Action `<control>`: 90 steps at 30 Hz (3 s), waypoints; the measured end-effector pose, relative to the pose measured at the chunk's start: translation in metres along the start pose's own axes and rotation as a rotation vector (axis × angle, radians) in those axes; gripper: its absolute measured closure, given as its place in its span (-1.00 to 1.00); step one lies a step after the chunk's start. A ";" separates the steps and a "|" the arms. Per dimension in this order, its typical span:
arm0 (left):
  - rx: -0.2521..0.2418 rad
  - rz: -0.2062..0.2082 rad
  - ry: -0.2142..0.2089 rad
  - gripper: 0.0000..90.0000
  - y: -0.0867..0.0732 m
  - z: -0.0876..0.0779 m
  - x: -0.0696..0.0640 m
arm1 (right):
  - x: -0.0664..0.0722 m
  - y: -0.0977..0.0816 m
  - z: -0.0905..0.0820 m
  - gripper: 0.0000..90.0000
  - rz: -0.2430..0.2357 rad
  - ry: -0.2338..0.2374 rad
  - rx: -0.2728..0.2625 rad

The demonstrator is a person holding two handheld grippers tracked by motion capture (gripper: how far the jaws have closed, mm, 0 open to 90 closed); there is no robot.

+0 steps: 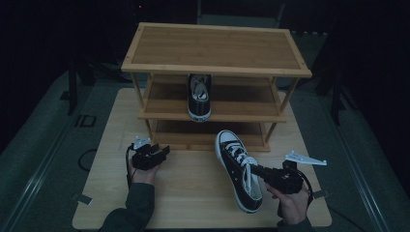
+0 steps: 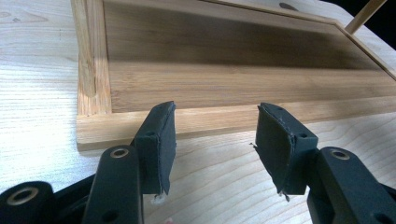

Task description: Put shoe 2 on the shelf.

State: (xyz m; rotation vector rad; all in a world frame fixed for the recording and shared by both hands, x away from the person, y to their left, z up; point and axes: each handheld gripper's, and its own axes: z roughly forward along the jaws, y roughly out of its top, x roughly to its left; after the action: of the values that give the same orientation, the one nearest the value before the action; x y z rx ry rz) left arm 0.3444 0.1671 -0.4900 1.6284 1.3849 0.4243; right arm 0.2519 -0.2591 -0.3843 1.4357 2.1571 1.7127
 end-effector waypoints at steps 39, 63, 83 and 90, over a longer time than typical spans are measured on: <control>0.006 -0.018 -0.013 0.07 0.000 0.001 0.002 | 0.012 0.098 -0.002 0.97 -0.001 -0.058 -0.233; 0.002 -0.035 -0.028 0.07 0.001 0.002 0.003 | -0.009 0.140 0.065 0.97 0.046 -0.146 -0.276; 0.002 -0.038 -0.031 0.07 0.001 0.003 0.003 | -0.021 0.157 0.101 0.97 0.058 -0.204 -0.326; 0.002 -0.038 -0.032 0.07 0.001 0.003 0.003 | -0.020 0.163 0.114 0.97 0.090 -0.206 -0.317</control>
State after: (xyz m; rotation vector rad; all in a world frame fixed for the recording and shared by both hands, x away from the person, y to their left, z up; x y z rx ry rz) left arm 0.3485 0.1682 -0.4917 1.6008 1.3904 0.3732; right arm 0.4252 -0.1926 -0.3114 1.5573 1.6556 1.7476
